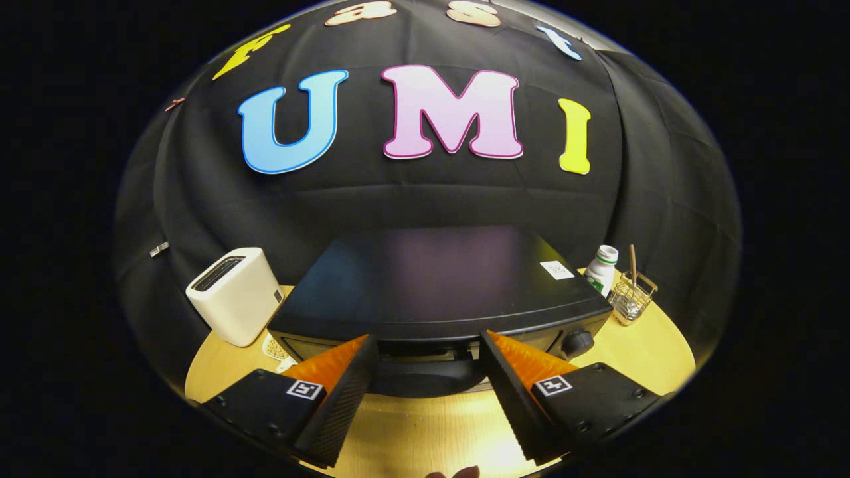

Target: Open the toaster oven, put the food inside, and close the toaster oven door.

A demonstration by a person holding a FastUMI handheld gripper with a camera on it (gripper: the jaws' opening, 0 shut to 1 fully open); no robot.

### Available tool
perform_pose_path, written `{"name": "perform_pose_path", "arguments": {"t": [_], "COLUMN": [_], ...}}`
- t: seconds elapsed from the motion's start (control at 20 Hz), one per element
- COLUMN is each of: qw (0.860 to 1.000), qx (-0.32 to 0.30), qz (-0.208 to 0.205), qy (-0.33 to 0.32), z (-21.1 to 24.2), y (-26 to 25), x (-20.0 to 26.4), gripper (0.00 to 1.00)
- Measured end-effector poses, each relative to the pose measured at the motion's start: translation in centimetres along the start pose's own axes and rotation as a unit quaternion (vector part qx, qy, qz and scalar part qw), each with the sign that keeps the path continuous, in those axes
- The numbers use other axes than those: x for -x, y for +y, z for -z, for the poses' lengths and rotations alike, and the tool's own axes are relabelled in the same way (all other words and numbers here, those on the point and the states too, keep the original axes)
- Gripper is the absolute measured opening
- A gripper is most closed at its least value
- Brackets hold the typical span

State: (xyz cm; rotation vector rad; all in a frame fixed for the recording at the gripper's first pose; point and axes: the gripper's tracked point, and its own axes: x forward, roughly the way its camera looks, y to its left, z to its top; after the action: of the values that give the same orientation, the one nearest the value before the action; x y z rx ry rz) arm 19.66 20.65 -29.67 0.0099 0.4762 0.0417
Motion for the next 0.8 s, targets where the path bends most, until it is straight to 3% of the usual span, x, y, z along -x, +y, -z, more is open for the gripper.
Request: {"name": "perform_pose_path", "arguments": {"t": [0.4, 0.8], "qw": [1.0, 0.999], "qx": [0.011, -0.003], "qz": [-0.002, -0.001], "qy": [0.012, 0.039], "z": [1.5, 7.6], "y": [0.2, -0.2], "x": [1.9, 6.6], "gripper": [0.99, 0.99]}}
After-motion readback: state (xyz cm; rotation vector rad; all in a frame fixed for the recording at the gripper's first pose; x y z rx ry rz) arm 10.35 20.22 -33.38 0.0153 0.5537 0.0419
